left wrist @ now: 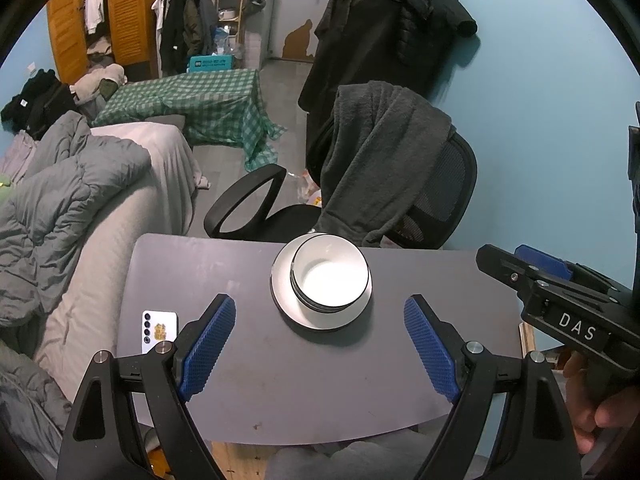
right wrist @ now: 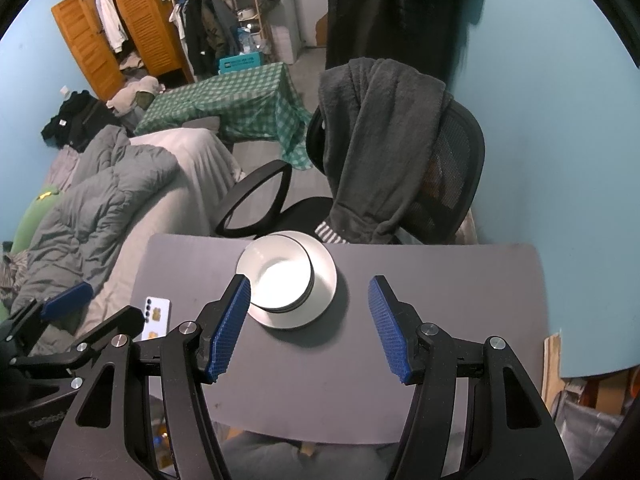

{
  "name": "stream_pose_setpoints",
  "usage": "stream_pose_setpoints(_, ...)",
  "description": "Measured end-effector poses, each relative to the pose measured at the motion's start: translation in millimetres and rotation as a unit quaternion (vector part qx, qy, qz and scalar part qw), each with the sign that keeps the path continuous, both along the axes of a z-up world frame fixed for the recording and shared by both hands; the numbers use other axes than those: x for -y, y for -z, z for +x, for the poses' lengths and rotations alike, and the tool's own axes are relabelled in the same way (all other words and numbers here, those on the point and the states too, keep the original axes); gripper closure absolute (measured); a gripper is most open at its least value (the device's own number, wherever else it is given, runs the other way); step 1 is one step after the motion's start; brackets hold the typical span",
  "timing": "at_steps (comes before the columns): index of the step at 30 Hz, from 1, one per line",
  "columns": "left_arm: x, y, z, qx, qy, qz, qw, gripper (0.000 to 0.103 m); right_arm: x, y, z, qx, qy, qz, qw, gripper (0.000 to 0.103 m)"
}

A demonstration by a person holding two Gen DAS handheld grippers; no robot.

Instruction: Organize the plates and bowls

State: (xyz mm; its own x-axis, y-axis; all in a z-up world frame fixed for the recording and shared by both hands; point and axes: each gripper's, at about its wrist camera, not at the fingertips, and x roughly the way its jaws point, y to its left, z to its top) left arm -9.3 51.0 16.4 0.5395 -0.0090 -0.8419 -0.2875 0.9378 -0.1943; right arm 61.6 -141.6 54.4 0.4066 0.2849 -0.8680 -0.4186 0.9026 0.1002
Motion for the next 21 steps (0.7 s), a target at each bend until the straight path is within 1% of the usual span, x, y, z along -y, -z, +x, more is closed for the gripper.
stream_pose_setpoints(10, -2.6, 0.5, -2.5, -0.004, -0.008, -0.006, 0.9999, 0.016, -1.1, 0.1, -1.4, -0.001, 0.000, 0.000, 1.000, 0.043)
stream_pose_setpoints(21, 0.5, -0.6, -3.4, -0.011, -0.014, 0.003, 0.9998, 0.016, -3.7, 0.7, -4.2, -0.001, -0.001, 0.000, 1.000, 0.043)
